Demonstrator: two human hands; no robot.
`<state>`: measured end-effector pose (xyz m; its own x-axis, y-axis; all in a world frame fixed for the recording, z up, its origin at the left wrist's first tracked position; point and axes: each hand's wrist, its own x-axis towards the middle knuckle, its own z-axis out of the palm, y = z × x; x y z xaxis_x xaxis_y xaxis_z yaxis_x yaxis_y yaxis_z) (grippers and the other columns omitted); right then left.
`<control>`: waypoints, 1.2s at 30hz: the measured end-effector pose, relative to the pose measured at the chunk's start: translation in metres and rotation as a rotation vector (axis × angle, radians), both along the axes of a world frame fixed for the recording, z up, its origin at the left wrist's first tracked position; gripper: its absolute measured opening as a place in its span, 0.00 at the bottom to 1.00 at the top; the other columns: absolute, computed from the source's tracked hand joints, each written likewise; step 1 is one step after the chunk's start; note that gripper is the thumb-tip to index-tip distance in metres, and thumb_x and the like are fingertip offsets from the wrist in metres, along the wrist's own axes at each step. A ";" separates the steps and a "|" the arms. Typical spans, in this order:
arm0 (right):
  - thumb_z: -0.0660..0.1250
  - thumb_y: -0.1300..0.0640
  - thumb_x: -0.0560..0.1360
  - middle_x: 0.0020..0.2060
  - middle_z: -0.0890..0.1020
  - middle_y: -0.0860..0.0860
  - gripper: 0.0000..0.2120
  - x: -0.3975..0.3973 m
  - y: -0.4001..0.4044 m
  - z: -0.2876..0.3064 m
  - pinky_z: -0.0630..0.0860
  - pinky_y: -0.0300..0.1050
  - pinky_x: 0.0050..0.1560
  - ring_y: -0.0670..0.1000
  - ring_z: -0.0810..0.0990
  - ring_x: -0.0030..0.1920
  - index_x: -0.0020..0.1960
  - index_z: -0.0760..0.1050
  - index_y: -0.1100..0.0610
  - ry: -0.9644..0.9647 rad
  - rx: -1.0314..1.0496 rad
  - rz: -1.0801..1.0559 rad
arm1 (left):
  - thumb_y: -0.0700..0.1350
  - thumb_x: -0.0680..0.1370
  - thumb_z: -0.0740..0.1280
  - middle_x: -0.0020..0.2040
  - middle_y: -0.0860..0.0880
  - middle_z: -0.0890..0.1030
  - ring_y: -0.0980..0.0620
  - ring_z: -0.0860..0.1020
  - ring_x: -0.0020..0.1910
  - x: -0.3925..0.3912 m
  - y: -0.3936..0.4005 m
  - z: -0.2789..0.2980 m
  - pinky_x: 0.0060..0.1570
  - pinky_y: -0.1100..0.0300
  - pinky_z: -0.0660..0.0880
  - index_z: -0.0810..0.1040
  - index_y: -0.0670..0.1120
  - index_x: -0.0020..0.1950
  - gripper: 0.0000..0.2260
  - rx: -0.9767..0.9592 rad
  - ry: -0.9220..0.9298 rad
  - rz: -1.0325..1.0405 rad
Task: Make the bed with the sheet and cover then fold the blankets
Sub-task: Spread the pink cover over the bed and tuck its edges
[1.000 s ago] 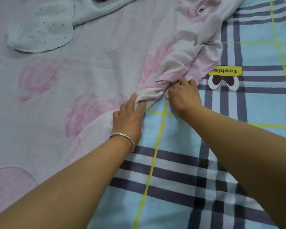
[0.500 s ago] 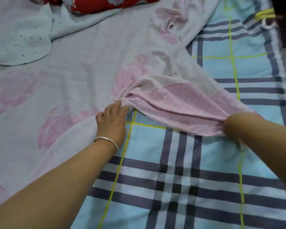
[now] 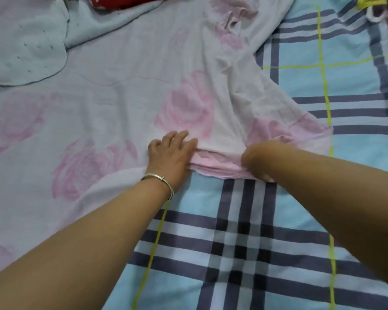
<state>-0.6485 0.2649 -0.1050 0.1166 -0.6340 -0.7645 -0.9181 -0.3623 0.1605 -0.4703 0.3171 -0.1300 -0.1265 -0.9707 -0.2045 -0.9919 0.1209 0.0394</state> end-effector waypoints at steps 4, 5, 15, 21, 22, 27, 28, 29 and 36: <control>0.61 0.51 0.79 0.70 0.70 0.56 0.23 -0.040 0.009 0.012 0.66 0.48 0.69 0.57 0.70 0.70 0.72 0.66 0.56 0.317 0.182 0.072 | 0.57 0.73 0.66 0.71 0.52 0.62 0.49 0.60 0.71 -0.018 0.011 0.005 0.67 0.50 0.58 0.63 0.57 0.70 0.27 0.209 0.020 -0.127; 0.61 0.52 0.79 0.67 0.73 0.55 0.21 -0.038 0.011 0.016 0.68 0.48 0.67 0.57 0.72 0.68 0.70 0.69 0.55 0.304 0.183 0.122 | 0.56 0.73 0.66 0.70 0.52 0.63 0.49 0.61 0.70 -0.022 0.016 0.006 0.66 0.50 0.59 0.63 0.57 0.70 0.26 0.208 0.051 -0.166; 0.61 0.55 0.77 0.59 0.75 0.56 0.16 0.011 0.047 -0.004 0.73 0.51 0.54 0.57 0.74 0.59 0.63 0.69 0.58 -0.323 -0.193 0.277 | 0.44 0.80 0.56 0.54 0.50 0.75 0.49 0.69 0.58 -0.035 0.030 0.016 0.45 0.60 0.51 0.74 0.50 0.56 0.09 0.001 0.125 -0.119; 0.60 0.63 0.76 0.62 0.76 0.60 0.15 -0.037 0.073 0.009 0.74 0.47 0.58 0.59 0.77 0.61 0.62 0.75 0.64 -0.036 0.126 0.253 | 0.52 0.74 0.68 0.62 0.53 0.71 0.51 0.68 0.63 -0.051 0.064 0.017 0.60 0.58 0.60 0.68 0.51 0.63 0.19 0.098 0.295 -0.077; 0.60 0.62 0.77 0.62 0.77 0.60 0.15 -0.048 0.079 0.010 0.73 0.46 0.58 0.58 0.77 0.61 0.62 0.75 0.65 0.050 0.196 0.289 | 0.54 0.71 0.70 0.66 0.53 0.67 0.51 0.66 0.66 -0.053 0.072 0.015 0.63 0.56 0.61 0.65 0.52 0.66 0.26 0.156 0.281 -0.088; 0.55 0.56 0.79 0.64 0.76 0.57 0.18 -0.091 0.117 0.011 0.71 0.46 0.61 0.58 0.76 0.63 0.65 0.73 0.62 0.217 0.302 0.255 | 0.71 0.67 0.60 0.72 0.54 0.62 0.51 0.61 0.72 -0.060 0.111 0.005 0.68 0.54 0.58 0.62 0.53 0.71 0.38 0.330 0.275 -0.202; 0.54 0.55 0.79 0.65 0.75 0.57 0.19 -0.094 0.122 0.009 0.71 0.47 0.61 0.58 0.76 0.63 0.65 0.72 0.61 0.198 0.277 0.206 | 0.74 0.65 0.55 0.72 0.54 0.63 0.52 0.61 0.72 -0.062 0.117 0.006 0.68 0.54 0.58 0.63 0.54 0.71 0.39 0.313 0.297 -0.207; 0.54 0.55 0.79 0.64 0.76 0.58 0.19 -0.096 0.131 0.006 0.72 0.47 0.61 0.58 0.76 0.63 0.65 0.72 0.61 0.164 0.242 0.168 | 0.74 0.64 0.52 0.72 0.54 0.64 0.52 0.61 0.72 -0.065 0.129 0.007 0.68 0.55 0.57 0.64 0.54 0.70 0.40 0.299 0.301 -0.223; 0.62 0.57 0.73 0.55 0.78 0.57 0.10 -0.102 0.172 0.000 0.73 0.46 0.52 0.56 0.76 0.52 0.53 0.74 0.55 -0.343 -0.085 0.045 | 0.46 0.61 0.73 0.44 0.47 0.79 0.44 0.79 0.44 -0.072 0.198 0.004 0.41 0.53 0.73 0.79 0.49 0.47 0.16 0.052 0.060 -0.366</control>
